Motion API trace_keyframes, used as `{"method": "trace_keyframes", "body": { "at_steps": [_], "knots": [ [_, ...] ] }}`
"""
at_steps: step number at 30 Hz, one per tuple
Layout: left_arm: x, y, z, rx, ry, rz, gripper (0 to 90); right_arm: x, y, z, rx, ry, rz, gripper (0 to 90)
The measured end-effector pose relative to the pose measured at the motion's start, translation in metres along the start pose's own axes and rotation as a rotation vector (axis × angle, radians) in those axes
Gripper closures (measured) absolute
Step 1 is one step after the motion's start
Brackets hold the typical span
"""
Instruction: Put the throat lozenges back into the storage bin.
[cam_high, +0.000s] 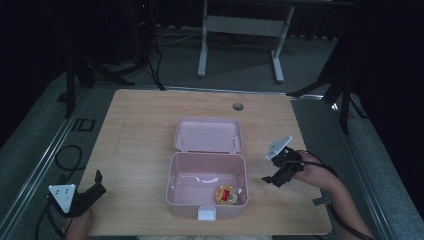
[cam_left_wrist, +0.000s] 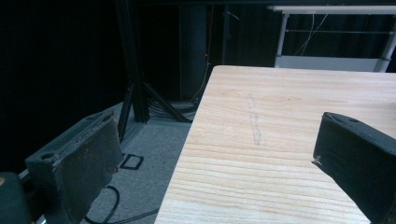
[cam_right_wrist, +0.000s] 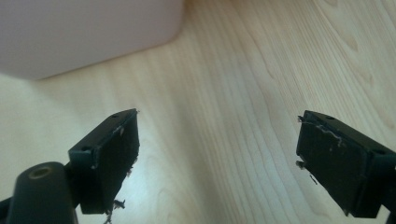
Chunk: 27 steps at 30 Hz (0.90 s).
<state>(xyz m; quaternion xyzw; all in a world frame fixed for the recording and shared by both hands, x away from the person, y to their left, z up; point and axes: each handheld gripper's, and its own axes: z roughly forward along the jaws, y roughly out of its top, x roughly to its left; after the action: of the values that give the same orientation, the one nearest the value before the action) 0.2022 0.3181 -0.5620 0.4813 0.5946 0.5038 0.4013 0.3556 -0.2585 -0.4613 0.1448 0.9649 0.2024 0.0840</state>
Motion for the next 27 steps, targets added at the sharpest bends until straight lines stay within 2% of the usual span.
{"method": "trace_keyframes", "body": {
  "at_steps": [1, 2, 5, 9, 12, 17, 20, 23, 25, 27],
  "knots": [
    [0.0, 0.0, 0.0, -0.001, 0.0, -0.001, 1.2, -0.001, -0.005, 0.005, -0.017, -0.012, 0.015, 12.9],
    [0.0, 0.0, 0.0, 0.0, 0.001, -0.001, 1.2, -0.003, -0.016, 0.014, -0.06, -0.035, 0.05, 12.9],
    [0.0, 0.0, 0.0, 0.0, 0.001, -0.001, 1.2, -0.007, -0.032, 0.025, -0.125, -0.08, 0.125, 12.8],
    [0.0, 0.0, 0.0, 0.001, 0.0, -0.001, 1.2, -0.013, -0.048, 0.036, -0.178, -0.127, 0.209, 12.9],
    [0.0, 0.0, 0.0, 0.0, 0.001, -0.001, 1.2, -0.017, -0.06, 0.043, -0.203, -0.179, 0.265, 12.7],
    [0.0, 0.0, 0.0, -0.001, 0.001, -0.001, 1.2, -0.024, -0.077, 0.046, -0.237, -0.294, 0.351, 12.5],
    [0.0, 0.0, 0.0, -0.001, 0.001, -0.001, 1.2, -0.028, -0.086, 0.048, -0.229, -0.336, 0.415, 12.5],
    [0.0, 0.0, 0.0, -0.001, 0.001, 0.0, 1.2, -0.03, -0.091, 0.05, -0.214, -0.408, 0.442, 12.1],
    [0.0, 0.0, 0.0, -0.001, 0.001, 0.0, 1.2, -0.031, -0.097, 0.048, -0.239, -0.469, 0.496, 12.1],
    [0.0, 0.0, 0.0, 0.0, 0.001, 0.0, 1.2, -0.033, -0.101, 0.047, -0.257, -0.495, 0.547, 12.1]
  ]
}}
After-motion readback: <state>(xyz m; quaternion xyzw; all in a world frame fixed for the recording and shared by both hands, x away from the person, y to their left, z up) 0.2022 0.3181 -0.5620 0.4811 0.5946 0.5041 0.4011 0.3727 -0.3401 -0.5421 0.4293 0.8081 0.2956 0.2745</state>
